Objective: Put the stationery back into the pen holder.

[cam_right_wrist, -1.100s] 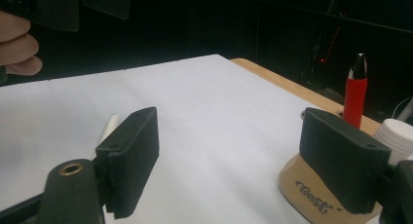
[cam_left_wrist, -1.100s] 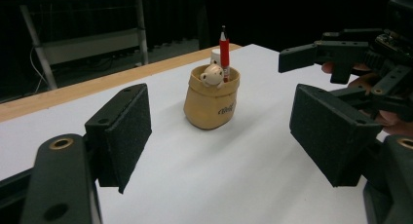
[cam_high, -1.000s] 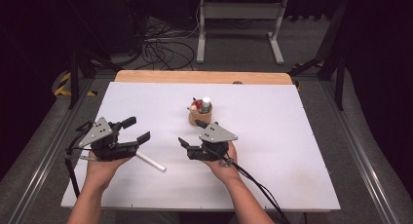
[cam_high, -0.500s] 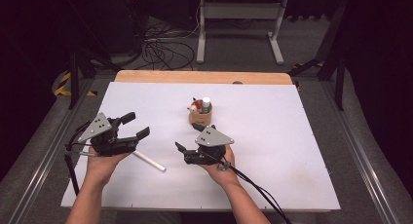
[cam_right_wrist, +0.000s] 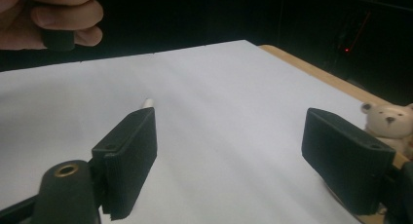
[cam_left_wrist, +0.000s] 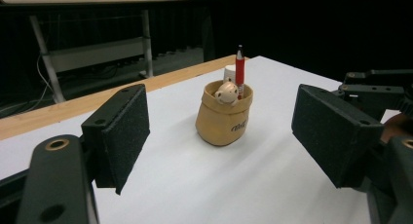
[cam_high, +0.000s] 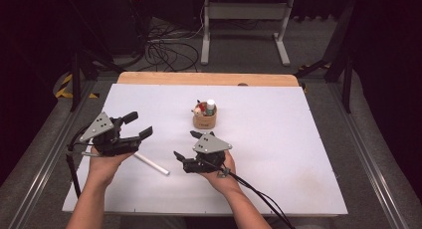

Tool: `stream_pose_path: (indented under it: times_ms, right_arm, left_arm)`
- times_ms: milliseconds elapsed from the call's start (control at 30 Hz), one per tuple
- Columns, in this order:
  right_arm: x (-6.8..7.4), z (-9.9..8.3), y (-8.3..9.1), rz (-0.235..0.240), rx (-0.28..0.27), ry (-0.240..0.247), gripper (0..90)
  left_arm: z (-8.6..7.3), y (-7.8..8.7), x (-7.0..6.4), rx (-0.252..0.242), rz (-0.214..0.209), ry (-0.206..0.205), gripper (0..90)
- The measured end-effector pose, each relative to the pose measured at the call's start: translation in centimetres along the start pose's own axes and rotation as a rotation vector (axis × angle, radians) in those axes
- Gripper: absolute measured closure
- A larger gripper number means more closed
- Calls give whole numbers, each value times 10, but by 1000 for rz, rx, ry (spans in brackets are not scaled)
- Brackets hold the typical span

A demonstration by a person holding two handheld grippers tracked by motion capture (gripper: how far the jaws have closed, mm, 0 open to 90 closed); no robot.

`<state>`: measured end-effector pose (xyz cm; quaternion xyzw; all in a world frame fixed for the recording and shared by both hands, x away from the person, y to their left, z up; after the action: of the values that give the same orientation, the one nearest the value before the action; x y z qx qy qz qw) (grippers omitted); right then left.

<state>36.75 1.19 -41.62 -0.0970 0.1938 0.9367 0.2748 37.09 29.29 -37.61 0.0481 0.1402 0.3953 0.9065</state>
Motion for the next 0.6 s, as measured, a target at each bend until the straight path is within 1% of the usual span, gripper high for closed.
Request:
stream_pose_path:
  times_ms: [100,367,600]
  right_arm:
    - [5,0,-5,31,10,-1,218]
    - [19,0,-19,109,68,-14,246]
    - [29,-2,-31,158,124,-26,293]
  left_arm:
    - [0,1,1,-1,3,4,223]
    - [1,2,3,-4,10,7,219]
    - [1,3,4,-4,10,8,216]
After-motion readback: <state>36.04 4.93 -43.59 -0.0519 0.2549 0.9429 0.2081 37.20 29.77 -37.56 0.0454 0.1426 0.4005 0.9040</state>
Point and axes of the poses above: each handheld gripper's, and its own axes: y roughly backward along the jaws, z roughly out of its top, x roughly to its left, the point moved 1 cm from there along -y, roughly forward along the jaws, and after that the axes turned 10 degrees about y, right-handed, at the moved point
